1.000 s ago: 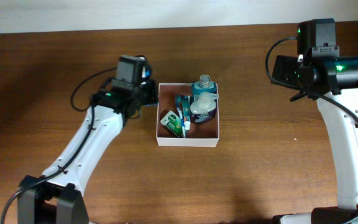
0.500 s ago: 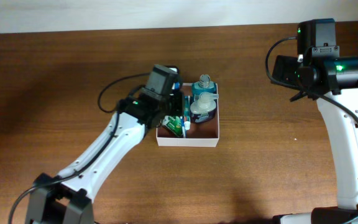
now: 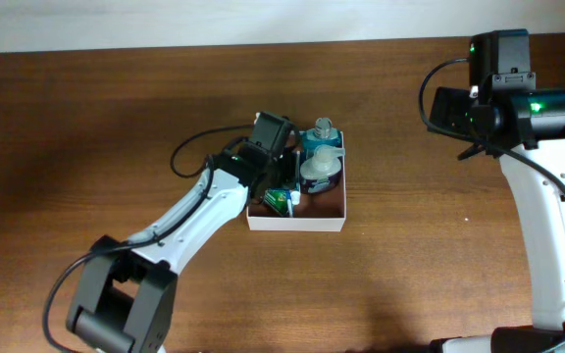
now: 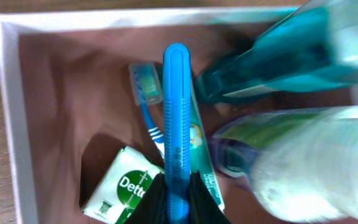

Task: Pack container
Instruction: 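Carry the razor right and lower it into the box, then open the left gripper and raise it out of the box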

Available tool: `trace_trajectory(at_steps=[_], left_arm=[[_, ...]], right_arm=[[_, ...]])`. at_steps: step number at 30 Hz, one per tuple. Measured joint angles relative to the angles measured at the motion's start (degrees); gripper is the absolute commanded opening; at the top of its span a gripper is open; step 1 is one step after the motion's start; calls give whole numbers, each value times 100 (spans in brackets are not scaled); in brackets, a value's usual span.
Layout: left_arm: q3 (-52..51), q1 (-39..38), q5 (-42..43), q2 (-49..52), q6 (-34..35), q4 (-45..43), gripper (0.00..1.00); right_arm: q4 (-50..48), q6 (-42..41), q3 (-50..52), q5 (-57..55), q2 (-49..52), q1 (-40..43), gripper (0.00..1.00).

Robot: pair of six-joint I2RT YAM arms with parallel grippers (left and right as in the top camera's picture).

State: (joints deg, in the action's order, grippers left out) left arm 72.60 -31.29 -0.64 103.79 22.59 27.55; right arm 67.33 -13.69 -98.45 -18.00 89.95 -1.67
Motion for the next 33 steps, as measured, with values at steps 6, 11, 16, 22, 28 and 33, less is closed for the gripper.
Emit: trace_trajectory(at_steps=[6,11,16,22,28,33], left_arm=[[0,0,-22,352,0,-28,1],[0,0,-24,509,0,-44,2],[0,0,-24,509,11,-63,27],[2,0,-22,509,63,-83,34],[385,7,-33,505,9,474,34],[907,138,-219,273,-57,968,34]], right_arm=[[-2,-2,0,0,0,0,99],[0,2,0,0,0,0,99],[0,0,0,0,0,0,99],[0,0,0,0,0,0,99],[2,0,0,0,0,0,99],[0,0,0,0,0,0,99]])
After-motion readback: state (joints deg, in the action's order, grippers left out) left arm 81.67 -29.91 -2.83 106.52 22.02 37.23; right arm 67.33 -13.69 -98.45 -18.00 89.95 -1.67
